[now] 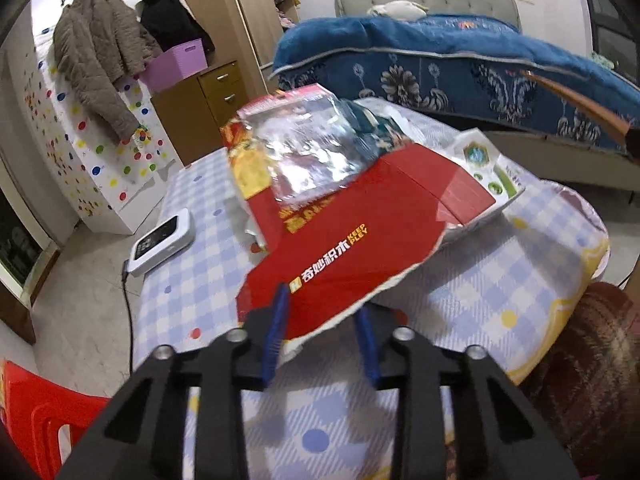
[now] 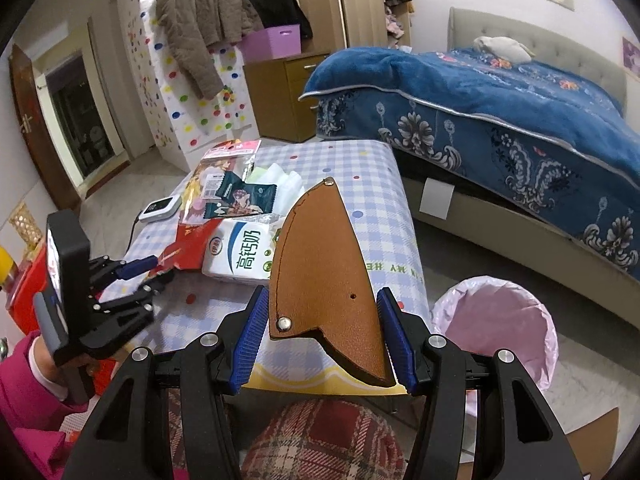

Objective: Collect trash
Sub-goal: 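Grasp the torn red box flap with the left gripper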

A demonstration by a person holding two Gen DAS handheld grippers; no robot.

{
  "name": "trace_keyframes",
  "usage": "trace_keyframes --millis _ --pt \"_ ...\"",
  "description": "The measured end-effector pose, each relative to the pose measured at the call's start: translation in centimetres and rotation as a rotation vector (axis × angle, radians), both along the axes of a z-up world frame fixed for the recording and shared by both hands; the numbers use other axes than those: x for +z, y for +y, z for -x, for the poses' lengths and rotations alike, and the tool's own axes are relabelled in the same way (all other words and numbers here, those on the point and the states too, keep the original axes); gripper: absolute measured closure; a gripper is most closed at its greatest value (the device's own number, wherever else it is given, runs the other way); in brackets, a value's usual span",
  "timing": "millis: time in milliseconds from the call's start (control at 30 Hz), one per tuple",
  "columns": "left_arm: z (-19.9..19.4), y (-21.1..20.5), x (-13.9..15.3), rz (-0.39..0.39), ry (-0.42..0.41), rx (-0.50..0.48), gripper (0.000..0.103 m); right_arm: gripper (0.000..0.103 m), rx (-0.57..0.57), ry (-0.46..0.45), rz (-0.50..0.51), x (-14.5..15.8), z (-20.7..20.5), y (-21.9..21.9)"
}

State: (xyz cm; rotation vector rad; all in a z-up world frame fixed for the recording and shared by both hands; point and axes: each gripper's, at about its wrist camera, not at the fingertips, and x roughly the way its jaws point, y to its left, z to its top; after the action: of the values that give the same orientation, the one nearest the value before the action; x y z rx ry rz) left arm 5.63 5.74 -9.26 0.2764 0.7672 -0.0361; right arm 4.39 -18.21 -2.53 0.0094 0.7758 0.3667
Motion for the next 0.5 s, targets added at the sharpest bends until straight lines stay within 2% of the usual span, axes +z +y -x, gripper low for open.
trace_keyframes --millis 133,200,233,300,367,500 --pt "0.9 1.2 1.4 0.046 -0.011 0.019 0.094 0.048 0.002 -0.012 -0.008 0.4 0.5 -0.1" --pt "1.6 1.9 2.6 0.091 -0.011 0.02 0.1 0.048 0.0 -0.019 -0.012 0.6 0.8 -0.2" --pt "2.1 2.3 3.3 0.137 -0.003 0.013 0.102 0.048 -0.002 -0.023 -0.015 0.7 0.9 -0.4" --pt "2.9 2.9 4.5 0.251 0.01 -0.001 0.103 0.048 -0.008 -0.032 -0.021 1.0 1.2 -0.7" --pt "3.6 2.9 5.7 0.32 0.003 -0.021 0.103 0.048 -0.019 -0.041 -0.03 1.2 1.4 -1.3" --pt "4.5 0.8 7.2 0.317 -0.033 -0.072 0.103 0.048 -0.043 -0.049 -0.048 1.2 1.7 -2.4"
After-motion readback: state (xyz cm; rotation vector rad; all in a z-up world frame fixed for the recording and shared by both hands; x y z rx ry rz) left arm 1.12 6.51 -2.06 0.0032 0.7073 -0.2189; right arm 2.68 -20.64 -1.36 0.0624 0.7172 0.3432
